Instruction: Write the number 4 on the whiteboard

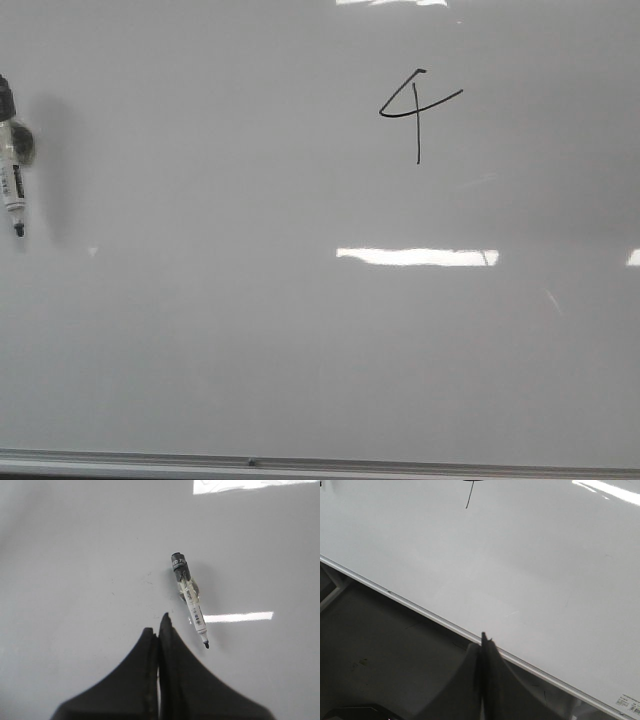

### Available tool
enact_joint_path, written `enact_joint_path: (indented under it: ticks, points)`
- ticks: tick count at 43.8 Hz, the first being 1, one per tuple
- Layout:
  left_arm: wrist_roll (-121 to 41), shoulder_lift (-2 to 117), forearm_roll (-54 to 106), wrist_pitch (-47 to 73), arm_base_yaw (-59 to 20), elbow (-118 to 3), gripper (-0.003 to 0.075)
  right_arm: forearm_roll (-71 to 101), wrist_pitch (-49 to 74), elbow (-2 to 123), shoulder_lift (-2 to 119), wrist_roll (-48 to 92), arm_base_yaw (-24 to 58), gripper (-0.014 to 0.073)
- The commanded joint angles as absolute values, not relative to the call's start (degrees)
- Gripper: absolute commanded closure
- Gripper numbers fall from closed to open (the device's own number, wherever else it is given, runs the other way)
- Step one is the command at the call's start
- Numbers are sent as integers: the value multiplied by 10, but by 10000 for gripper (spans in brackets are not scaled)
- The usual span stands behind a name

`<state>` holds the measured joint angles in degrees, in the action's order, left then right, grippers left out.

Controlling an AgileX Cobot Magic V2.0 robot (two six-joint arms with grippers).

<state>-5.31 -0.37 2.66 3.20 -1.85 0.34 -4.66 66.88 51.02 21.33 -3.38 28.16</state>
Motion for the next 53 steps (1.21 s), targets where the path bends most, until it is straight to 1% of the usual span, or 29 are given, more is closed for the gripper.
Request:
enact_joint_path:
  ticks: [1,10,16,20,29,33,37,48,53]
  points:
    - [-53,-12,29,-16,-20,6,741,-54,632,527,221,-33,278,662]
    - [-53,-12,29,-16,-20,6,741,-54,621,513,211,-33,276,662]
    - [-53,-12,29,-16,-20,6,741,-58,582,452,177,-33,228,662]
    - [-53,-12,29,-16,-20,6,741,-60,507,385,143,-33,175,662]
    - [-53,-12,29,-16,-20,6,741,-53,252,206,45,-33,71,662]
    - [-53,-12,29,-16,-20,6,741,-53,169,139,9,-33,36,662]
    - [-53,-12,29,-16,-20,6,741,-53,108,84,-16,-33,6,662]
    - [-53,-12,29,-16,-20,6,741,-53,-34,-7,-17,-33,-44,662]
    - [-53,-12,29,-16,-20,6,741,-53,-42,-7,-17,-33,-46,662]
